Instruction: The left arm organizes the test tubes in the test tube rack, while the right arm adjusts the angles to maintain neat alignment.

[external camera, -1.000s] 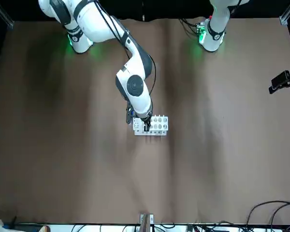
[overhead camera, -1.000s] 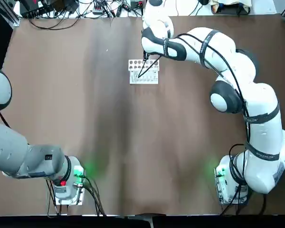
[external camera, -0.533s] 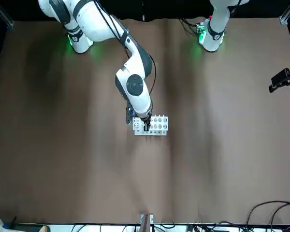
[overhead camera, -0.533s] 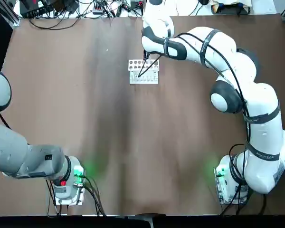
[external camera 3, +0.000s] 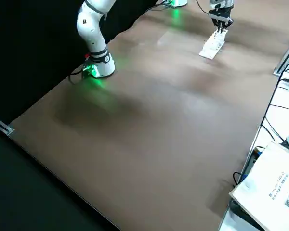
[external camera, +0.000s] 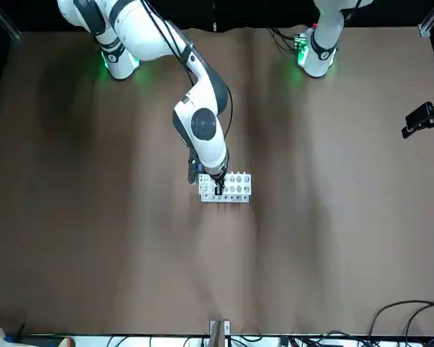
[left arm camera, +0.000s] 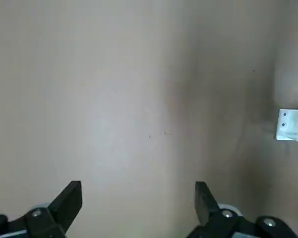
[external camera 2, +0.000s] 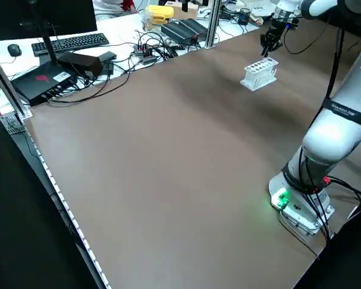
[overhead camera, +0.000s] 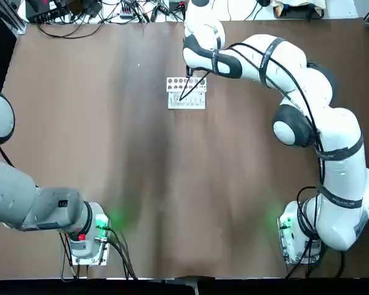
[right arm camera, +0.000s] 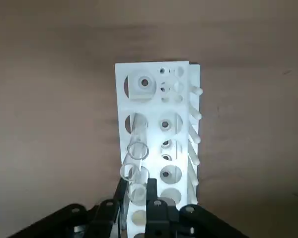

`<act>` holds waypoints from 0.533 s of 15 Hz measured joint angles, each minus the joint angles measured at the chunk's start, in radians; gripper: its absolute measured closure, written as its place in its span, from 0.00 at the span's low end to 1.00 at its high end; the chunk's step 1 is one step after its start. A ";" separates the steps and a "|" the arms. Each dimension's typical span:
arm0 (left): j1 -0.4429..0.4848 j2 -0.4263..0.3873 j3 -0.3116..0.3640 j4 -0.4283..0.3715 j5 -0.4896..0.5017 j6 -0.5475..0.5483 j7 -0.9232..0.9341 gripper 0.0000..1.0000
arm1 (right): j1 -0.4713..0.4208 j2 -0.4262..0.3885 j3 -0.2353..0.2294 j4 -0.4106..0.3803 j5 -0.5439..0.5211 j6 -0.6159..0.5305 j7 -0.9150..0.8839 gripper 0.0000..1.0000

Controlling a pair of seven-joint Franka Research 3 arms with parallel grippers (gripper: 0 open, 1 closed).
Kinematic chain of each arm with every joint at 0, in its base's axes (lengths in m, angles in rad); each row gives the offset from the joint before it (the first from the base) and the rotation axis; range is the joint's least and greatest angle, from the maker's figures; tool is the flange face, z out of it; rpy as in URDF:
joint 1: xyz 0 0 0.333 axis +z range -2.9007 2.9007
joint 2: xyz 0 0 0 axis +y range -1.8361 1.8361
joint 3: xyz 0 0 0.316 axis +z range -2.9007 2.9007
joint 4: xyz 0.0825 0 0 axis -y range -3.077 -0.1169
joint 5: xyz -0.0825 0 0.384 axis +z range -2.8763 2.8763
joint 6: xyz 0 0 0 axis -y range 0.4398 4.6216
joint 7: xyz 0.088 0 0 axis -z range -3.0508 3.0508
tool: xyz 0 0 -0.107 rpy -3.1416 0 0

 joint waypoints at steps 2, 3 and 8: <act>0.000 0.000 0.000 0.000 0.000 0.000 0.000 0.00 | 0.001 -0.002 0.000 0.000 -0.017 -0.004 0.003 0.82; 0.000 0.000 0.000 0.000 0.000 0.000 0.000 0.00 | 0.002 -0.002 0.000 0.000 -0.024 -0.006 0.005 0.82; 0.000 0.000 0.000 0.000 0.000 0.000 0.000 0.00 | 0.006 -0.003 0.000 0.000 -0.050 -0.006 0.008 0.82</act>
